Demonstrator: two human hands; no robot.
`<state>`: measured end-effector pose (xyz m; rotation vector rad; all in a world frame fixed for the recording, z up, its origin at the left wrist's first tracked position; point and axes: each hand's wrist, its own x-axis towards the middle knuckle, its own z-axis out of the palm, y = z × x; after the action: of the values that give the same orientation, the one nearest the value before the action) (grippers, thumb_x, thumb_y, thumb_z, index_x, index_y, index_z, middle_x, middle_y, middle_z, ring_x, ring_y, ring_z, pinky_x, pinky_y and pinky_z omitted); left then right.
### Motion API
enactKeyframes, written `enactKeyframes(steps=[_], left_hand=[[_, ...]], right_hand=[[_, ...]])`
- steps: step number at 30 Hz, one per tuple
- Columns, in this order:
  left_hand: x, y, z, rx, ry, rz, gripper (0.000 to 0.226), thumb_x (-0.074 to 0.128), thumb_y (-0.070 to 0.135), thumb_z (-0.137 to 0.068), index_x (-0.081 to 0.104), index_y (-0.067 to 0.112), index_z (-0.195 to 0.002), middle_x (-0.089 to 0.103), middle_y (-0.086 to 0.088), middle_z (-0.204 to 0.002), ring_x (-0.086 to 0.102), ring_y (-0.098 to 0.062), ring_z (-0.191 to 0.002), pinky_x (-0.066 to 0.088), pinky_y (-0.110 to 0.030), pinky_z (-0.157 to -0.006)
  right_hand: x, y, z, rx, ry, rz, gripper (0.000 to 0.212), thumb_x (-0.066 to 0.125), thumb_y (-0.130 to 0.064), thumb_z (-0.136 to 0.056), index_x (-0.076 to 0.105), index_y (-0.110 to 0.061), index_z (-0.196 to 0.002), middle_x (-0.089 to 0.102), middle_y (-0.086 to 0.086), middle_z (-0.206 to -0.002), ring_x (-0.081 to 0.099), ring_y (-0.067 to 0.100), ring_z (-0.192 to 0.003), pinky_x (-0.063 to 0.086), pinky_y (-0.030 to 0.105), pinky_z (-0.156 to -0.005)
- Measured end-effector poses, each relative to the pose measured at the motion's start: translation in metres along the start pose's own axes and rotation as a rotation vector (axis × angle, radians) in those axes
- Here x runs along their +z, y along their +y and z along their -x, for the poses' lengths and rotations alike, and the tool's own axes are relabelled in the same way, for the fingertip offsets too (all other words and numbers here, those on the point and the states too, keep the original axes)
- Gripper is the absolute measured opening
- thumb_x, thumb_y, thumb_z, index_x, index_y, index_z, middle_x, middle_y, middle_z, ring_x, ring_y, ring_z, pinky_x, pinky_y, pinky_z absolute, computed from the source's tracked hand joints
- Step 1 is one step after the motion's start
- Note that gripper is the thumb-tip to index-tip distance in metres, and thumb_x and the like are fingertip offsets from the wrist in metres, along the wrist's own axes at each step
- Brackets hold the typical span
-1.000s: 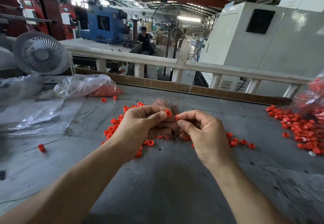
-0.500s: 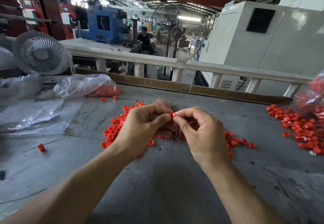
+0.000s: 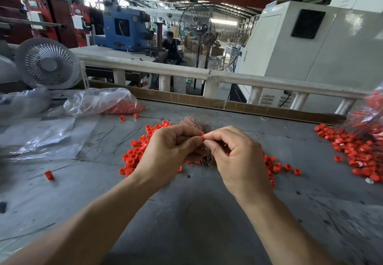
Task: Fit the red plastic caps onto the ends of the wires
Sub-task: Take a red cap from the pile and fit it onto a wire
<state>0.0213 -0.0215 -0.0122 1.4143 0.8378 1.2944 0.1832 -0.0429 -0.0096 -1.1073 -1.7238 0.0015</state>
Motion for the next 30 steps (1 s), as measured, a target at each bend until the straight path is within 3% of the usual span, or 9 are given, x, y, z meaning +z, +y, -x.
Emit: enactKeyframes(steps=[6, 11, 15, 22, 30], left_hand=[[-0.002, -0.001, 0.000, -0.030, -0.001, 0.024, 0.011, 0.065, 0.004, -0.095, 0.075, 0.005, -0.101, 0.077, -0.018, -0.088, 0.076, -0.029, -0.084, 0.064, -0.033, -0.076], [-0.001, -0.002, 0.000, -0.139, -0.011, 0.167, 0.017, 0.070, 0.018, -0.087, 0.078, 0.006, -0.097, 0.076, -0.017, -0.090, 0.074, -0.025, -0.083, 0.062, -0.040, -0.082], [-0.001, -0.002, -0.001, -0.251, -0.027, 0.307, 0.021, 0.070, 0.017, -0.084, 0.076, 0.003, -0.099, 0.071, -0.020, -0.094, 0.066, -0.027, -0.087, 0.061, -0.036, -0.081], [-0.002, 0.002, 0.001, -0.349, -0.032, 0.376, 0.014, 0.070, 0.013, -0.084, 0.075, 0.004, -0.093, 0.069, -0.018, -0.092, 0.067, -0.022, -0.079, 0.062, -0.028, -0.070], [-0.001, 0.005, 0.002, -0.349, -0.064, 0.384, 0.012, 0.070, 0.016, -0.082, 0.077, 0.008, -0.088, 0.073, -0.015, -0.092, 0.069, -0.019, -0.078, 0.060, -0.026, -0.068]], right_hand=[[0.001, -0.001, 0.001, -0.010, -0.001, -0.006, 0.010, 0.079, -0.004, -0.086, 0.079, -0.013, -0.091, 0.069, -0.005, -0.090, 0.065, 0.006, -0.086, 0.050, 0.017, -0.079], [0.007, -0.009, 0.004, -0.024, 0.018, 0.160, 0.015, 0.079, -0.012, -0.086, 0.076, -0.016, -0.100, 0.067, -0.004, -0.098, 0.065, 0.017, -0.093, 0.055, 0.034, -0.079], [0.015, -0.014, 0.005, -0.046, 0.050, 0.326, 0.016, 0.079, -0.013, -0.082, 0.073, -0.018, -0.097, 0.067, -0.003, -0.099, 0.063, 0.021, -0.094, 0.049, 0.030, -0.076], [0.018, -0.012, 0.007, -0.082, 0.081, 0.389, 0.008, 0.075, -0.015, -0.083, 0.070, -0.017, -0.089, 0.065, -0.003, -0.089, 0.062, 0.021, -0.084, 0.043, 0.027, -0.068], [0.020, -0.011, 0.006, -0.085, 0.103, 0.429, 0.014, 0.078, -0.006, -0.081, 0.069, -0.013, -0.088, 0.065, 0.002, -0.086, 0.063, 0.026, -0.081, 0.051, 0.037, -0.068]])
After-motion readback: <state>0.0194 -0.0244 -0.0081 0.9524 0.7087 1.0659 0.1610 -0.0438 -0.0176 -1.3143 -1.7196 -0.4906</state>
